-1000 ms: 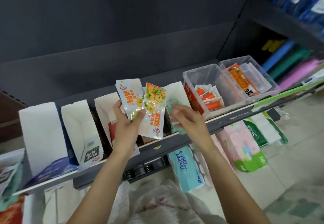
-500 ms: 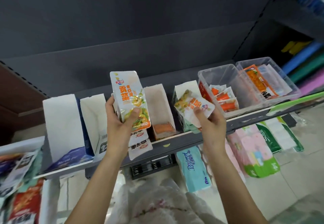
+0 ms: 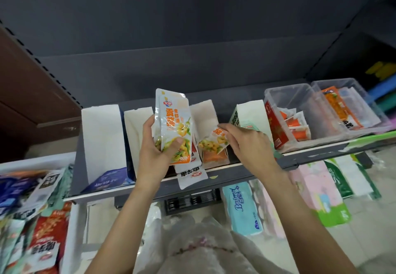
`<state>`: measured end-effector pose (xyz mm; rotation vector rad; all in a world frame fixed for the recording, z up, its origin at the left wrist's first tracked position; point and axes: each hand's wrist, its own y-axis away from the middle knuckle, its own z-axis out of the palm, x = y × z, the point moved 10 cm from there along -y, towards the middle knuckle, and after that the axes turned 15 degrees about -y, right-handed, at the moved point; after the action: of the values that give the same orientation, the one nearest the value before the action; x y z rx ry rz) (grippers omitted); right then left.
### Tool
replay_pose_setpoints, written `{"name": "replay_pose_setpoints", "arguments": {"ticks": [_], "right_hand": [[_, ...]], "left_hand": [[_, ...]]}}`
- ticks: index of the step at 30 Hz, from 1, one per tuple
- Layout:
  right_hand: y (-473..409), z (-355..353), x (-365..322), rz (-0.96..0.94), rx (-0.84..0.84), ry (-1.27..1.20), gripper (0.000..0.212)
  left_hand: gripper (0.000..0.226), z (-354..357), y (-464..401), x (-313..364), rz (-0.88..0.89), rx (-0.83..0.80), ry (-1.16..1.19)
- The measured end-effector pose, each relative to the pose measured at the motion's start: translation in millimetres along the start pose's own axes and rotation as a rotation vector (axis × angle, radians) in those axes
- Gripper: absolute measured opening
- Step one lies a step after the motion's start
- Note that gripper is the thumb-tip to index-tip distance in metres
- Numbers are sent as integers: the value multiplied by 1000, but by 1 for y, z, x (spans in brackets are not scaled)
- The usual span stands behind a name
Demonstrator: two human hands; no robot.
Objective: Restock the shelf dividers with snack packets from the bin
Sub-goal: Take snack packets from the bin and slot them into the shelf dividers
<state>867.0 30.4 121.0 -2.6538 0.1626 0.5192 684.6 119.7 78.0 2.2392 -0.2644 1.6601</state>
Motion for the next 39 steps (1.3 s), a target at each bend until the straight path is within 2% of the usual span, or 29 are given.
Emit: {"name": "replay_pose_setpoints", "arguments": {"ticks": [5,7,9,14,21,23,25,28,30,31,33,35,37,39], "right_hand": [[4,-16,19,134,80,-215,29],[6,-12,22,147,56,-195,28],[7,5,23,148,-32,-175,24],[29,71,17,158,-497,-194,33],[42,79,20,322,-663,-239,36],[34,68,13,362,-596,-351,37],[19,50,6,422,-402,-549,41],[3,38,7,588,-162,-866,71],[-4,42,6,669,-147,-969,90],[-5,43,7,693,-154,-993,92],[-7,36,11,711,-120,-1061,81],[-6,17,23,700,-21,-1091,55],[-4,-10,38,659,119,-1025,39],[-2,-29,50,603,207,-873,31]], "left_hand": [[64,-5,-2,-4,-31,2,57],[64,-7,-3,-8,-45,4,75],[63,-8,-4,-10,-50,2,84],[63,-5,-6,-12,-54,-23,82],[66,1,-5,-13,-40,-51,26],[66,5,-5,-8,-10,-71,-5],[66,10,-5,-2,33,-103,-36],[68,19,-3,7,101,-177,-85],[69,27,0,12,137,-240,-110],[68,30,2,13,145,-269,-109],[56,33,5,13,112,-284,-60],[33,25,3,9,39,-224,7],[18,10,-1,7,6,-113,15],[18,-3,-6,9,8,-39,21]]}}
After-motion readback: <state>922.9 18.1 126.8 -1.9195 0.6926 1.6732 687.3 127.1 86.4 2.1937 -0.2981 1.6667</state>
